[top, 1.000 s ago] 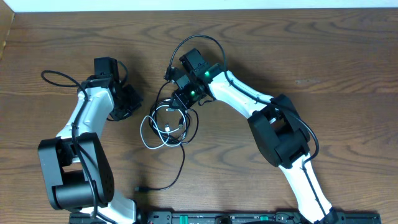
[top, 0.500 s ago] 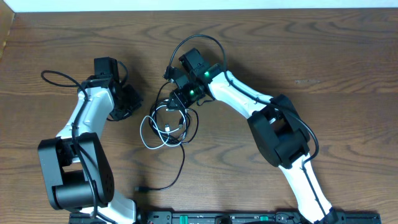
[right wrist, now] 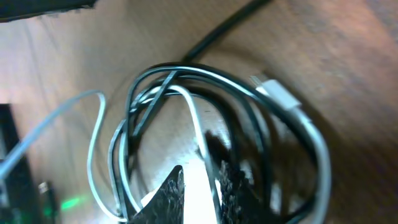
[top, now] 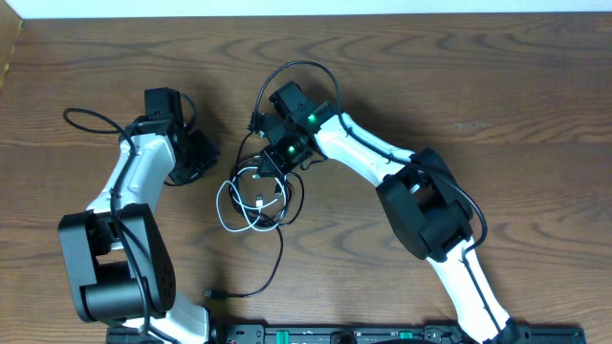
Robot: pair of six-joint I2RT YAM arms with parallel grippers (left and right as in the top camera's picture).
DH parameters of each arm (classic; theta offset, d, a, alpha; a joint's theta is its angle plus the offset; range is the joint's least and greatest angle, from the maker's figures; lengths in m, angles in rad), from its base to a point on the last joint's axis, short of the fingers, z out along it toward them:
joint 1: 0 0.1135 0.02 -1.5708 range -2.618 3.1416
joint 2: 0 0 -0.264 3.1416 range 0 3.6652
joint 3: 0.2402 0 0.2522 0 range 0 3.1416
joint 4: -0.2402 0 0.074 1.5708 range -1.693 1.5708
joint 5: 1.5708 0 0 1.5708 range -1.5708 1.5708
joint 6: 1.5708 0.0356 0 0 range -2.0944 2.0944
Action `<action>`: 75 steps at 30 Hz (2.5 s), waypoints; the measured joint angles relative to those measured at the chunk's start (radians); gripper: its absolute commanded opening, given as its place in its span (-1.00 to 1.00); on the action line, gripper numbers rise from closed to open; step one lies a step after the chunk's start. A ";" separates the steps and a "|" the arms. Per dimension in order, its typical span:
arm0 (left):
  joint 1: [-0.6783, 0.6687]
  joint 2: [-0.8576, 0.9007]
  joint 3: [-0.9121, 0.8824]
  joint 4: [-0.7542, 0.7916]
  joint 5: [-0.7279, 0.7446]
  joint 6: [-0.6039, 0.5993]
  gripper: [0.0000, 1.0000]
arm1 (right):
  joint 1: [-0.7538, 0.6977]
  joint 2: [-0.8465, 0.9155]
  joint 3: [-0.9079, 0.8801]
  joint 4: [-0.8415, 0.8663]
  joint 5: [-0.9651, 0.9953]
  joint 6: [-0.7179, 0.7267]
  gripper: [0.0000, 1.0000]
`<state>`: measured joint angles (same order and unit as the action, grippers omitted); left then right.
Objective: Untangle cables
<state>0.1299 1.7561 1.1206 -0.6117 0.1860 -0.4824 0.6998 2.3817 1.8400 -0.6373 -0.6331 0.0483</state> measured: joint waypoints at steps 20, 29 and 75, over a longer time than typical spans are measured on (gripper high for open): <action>0.000 0.000 0.000 0.048 0.156 0.114 -0.33 | -0.136 -0.021 0.000 -0.037 -0.302 0.024 -0.98; 0.037 0.000 0.000 0.051 0.233 0.154 -0.17 | -0.233 -0.349 -0.002 -0.050 -0.288 0.023 -0.98; 0.154 0.000 0.000 -0.035 0.017 -0.011 0.13 | 0.161 -0.072 0.011 -0.069 -0.016 0.017 -0.98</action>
<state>0.2840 1.7561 1.1206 -0.6468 0.2031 -0.4938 0.8604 2.3093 1.8515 -0.7067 -0.6491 0.0650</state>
